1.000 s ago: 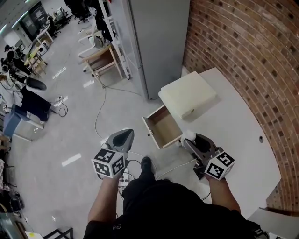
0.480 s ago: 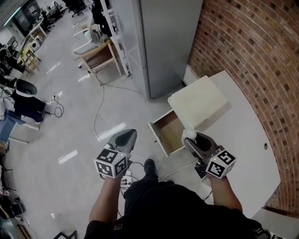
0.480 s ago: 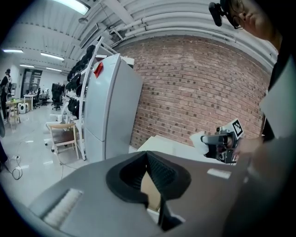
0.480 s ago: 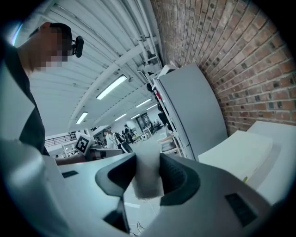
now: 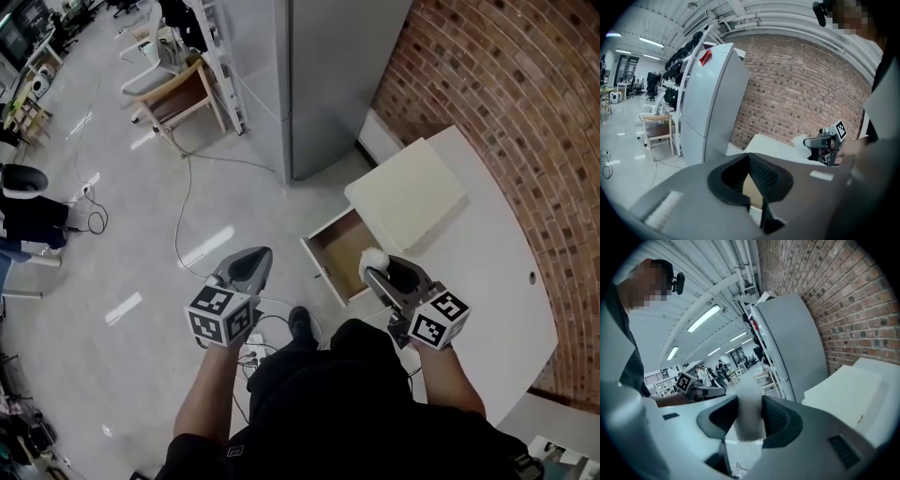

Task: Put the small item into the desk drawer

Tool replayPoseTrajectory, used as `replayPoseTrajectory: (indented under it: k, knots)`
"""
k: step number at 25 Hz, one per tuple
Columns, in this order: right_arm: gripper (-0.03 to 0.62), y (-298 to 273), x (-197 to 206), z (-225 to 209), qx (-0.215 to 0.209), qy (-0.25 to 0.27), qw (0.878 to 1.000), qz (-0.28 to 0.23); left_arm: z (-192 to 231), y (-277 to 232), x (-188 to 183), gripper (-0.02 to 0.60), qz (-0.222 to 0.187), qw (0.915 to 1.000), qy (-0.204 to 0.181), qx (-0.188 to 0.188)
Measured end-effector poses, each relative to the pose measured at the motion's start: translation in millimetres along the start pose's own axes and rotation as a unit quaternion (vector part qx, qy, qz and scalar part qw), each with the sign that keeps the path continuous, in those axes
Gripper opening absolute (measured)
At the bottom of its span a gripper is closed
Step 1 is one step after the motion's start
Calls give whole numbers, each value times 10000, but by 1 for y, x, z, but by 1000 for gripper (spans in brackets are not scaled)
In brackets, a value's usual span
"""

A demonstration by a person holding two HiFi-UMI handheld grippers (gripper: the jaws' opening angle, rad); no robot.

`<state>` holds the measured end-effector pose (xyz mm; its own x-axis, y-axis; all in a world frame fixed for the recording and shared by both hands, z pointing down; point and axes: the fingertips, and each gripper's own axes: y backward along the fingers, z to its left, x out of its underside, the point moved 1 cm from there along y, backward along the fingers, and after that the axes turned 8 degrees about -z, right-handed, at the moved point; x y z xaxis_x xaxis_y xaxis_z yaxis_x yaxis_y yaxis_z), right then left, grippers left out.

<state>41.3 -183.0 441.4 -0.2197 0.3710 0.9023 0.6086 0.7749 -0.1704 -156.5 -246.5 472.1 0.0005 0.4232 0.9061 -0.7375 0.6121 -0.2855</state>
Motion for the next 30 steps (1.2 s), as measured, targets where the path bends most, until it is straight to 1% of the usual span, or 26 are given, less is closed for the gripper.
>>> replayPoseTrajectory:
  k: [4, 7, 9, 13, 20, 24, 30]
  knots:
    - [149, -7, 11, -1, 81, -43, 9998, 172, 6, -9, 9, 12, 76, 9998, 174, 103]
    - [149, -12, 18, -14, 109, -67, 9996, 244, 5, -26, 18, 12, 178, 9995, 195, 174]
    - [149, -14, 25, -18, 100, -141, 9993, 320, 4, -35, 22, 12, 244, 9992, 234, 194]
    - [149, -14, 35, -27, 110, -212, 9986, 469, -7, -50, 27, 12, 288, 9983, 442, 248]
    - [149, -14, 57, -41, 166, -296, 9973, 649, -21, -79, 51, 12, 573, 9964, 416, 472]
    - [149, -13, 70, -48, 213, -374, 9959, 793, -22, -91, 63, 12, 657, 9952, 477, 554]
    - [149, -20, 95, -64, 239, -424, 9925, 1119, -23, -108, 94, 12, 831, 9924, 617, 671]
